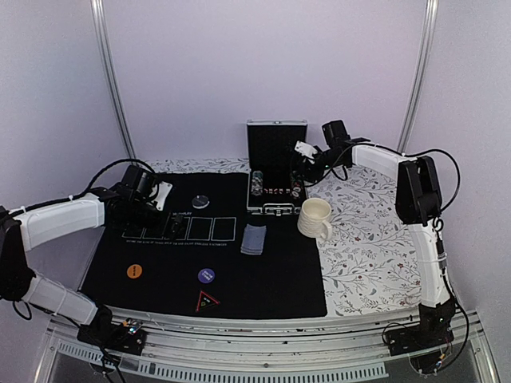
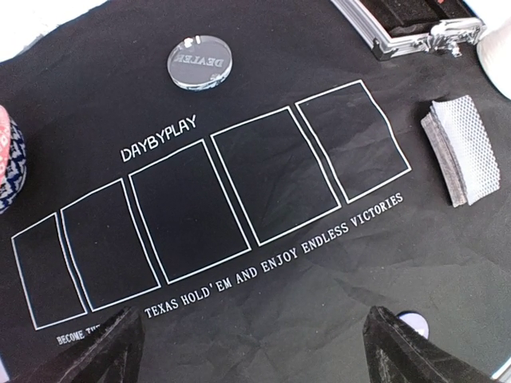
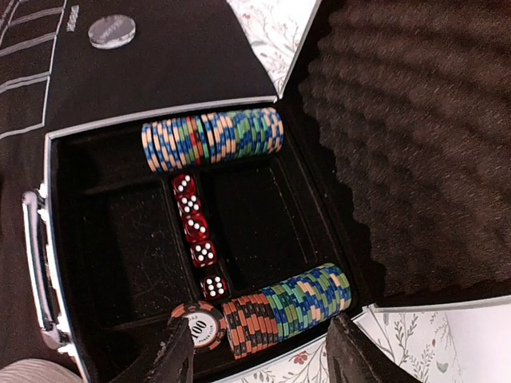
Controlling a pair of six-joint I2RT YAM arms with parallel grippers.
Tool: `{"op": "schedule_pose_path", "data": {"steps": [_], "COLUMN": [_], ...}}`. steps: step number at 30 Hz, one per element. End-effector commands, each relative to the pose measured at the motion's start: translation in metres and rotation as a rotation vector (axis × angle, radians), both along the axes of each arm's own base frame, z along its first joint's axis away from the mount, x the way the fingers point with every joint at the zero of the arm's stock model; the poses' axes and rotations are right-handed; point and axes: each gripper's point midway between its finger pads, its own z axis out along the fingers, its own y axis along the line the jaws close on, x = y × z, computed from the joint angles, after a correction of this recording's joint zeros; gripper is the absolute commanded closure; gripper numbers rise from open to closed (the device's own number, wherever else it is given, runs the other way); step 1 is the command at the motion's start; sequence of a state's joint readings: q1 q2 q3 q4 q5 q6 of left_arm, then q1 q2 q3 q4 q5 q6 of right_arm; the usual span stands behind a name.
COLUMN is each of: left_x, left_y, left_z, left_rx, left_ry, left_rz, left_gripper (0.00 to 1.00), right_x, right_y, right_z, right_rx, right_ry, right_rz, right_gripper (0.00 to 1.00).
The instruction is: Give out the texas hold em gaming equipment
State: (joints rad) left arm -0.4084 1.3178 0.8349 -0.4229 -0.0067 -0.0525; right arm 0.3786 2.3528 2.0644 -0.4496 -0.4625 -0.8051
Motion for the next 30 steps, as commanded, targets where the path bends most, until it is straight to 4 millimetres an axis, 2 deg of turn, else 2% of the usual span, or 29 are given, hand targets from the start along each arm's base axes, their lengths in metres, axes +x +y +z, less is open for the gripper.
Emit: {"op": "schedule_pose_path", "data": {"steps": [1, 8, 15, 18, 23, 30], "left_x": [0.003, 0.004, 0.003, 0.003, 0.004, 0.004], "left_y": [0.001, 0.001, 0.000, 0.001, 0.001, 0.002], "left_z": [-0.003, -0.002, -0.002, -0.002, -0.002, -0.004], "left_rx": [-0.015, -0.021, -0.030, -0.027, -0.027, -0.027], "left_ry": [0.008, 0.007, 0.012, 0.010, 0.011, 0.015], "left_rz": [-0.001, 0.000, -0.003, -0.002, 0.000, 0.001], "left_gripper": [0.02, 0.02, 0.02, 0.02, 0.02, 0.02], "right_x": [0.005, 0.012, 0.019, 0.021, 0.013, -0.004], "right_y": [0.000, -0.008, -0.009, -0.010, -0.011, -0.003], "right_z": [-0.035, -0.064, -0.075, -0.083, -0.096, -0.107], "right_rx": [-0.085, -0.166, -0.183, -0.205, -0.267, -0.323], "right_ry": [0.009, 0.022, 0.024, 0.024, 0.032, 0.041], "right_rz": [0.055, 0.043, 0.026, 0.020, 0.040, 0.088], "right_gripper": [0.41, 0.39, 0.49, 0.57, 0.60, 0.71]}}
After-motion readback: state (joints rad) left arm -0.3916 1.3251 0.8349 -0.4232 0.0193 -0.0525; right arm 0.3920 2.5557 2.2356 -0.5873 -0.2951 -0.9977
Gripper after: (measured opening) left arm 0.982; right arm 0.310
